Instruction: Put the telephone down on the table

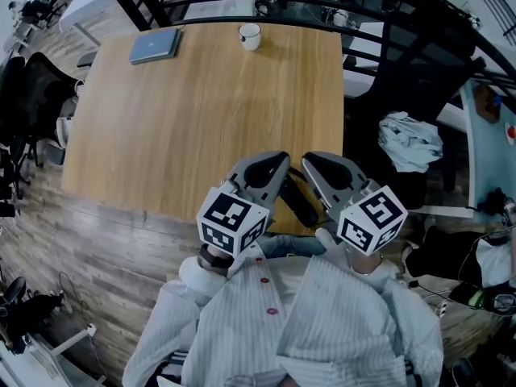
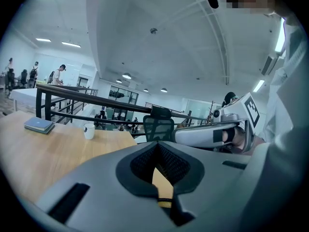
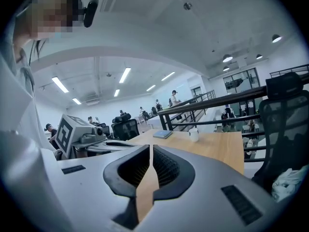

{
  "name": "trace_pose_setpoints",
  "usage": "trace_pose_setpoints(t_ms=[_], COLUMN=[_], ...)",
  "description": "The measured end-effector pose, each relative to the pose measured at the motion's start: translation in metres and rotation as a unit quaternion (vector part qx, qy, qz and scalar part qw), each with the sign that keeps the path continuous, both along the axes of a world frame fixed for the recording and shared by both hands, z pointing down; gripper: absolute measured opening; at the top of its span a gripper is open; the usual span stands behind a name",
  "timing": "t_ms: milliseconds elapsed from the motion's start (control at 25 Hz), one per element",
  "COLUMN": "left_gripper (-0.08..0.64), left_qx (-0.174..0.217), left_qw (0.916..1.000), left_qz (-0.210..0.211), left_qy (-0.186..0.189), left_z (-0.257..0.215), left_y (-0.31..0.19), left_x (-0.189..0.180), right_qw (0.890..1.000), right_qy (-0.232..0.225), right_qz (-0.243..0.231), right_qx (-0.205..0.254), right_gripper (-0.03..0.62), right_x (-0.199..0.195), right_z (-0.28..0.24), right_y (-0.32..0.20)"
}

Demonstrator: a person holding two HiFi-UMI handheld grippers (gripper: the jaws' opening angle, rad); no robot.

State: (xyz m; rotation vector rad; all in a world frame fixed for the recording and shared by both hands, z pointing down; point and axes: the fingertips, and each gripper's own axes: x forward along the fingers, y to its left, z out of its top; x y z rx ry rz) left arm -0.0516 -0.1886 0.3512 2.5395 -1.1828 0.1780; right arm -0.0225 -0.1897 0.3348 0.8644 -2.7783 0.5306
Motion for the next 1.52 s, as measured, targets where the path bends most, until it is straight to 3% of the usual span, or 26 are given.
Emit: trace_pose_setpoints(t_ms=[1520], left_gripper=[0.009], left_qx=[-0.018], left_qw=[0.9998], left_qz=[-0.007], left_qy=[0.000], left_z=[0.008], left_y=[0.002], left_x=[-0.009], right_qw=[0.999], right_qy=[0.018], right_qz=[-0.018], right_qx=[-0.034], right_gripper=[0.034], right_x=[-0.007], right_z=[0.025], right_y=[0.001])
